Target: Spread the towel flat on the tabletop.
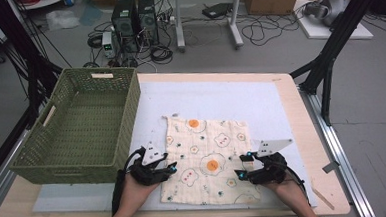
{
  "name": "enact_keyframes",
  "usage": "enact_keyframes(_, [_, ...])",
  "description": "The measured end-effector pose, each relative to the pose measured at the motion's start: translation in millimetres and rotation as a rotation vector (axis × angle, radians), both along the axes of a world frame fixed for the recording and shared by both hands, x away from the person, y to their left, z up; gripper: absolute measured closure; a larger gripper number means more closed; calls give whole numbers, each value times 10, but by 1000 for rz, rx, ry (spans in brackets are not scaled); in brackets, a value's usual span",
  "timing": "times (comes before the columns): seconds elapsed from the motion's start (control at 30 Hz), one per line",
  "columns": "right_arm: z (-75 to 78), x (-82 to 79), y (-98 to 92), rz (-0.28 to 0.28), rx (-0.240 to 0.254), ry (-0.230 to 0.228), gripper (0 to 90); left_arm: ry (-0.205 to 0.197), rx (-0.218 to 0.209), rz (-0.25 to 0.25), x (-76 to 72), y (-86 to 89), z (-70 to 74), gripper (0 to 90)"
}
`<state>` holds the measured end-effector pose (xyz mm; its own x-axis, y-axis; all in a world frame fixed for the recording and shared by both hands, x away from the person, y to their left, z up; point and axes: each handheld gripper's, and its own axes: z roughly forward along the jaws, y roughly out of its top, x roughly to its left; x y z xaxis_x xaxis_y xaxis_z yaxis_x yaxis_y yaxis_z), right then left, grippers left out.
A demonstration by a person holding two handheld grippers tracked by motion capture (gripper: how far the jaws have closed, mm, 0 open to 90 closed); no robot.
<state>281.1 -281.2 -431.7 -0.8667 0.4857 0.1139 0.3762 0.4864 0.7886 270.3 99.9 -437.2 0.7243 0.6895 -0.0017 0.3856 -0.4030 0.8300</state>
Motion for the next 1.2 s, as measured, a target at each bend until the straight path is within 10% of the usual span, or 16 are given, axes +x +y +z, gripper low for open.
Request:
enact_keyframes(0.4, [21,70,-44,-91,39,-3,201,-7,-66,-28,-32,71,50,443])
enact_keyframes(1.2, [25,76,-78,-125,13,-30,166,-41,-64,-54,-78,37,74,420])
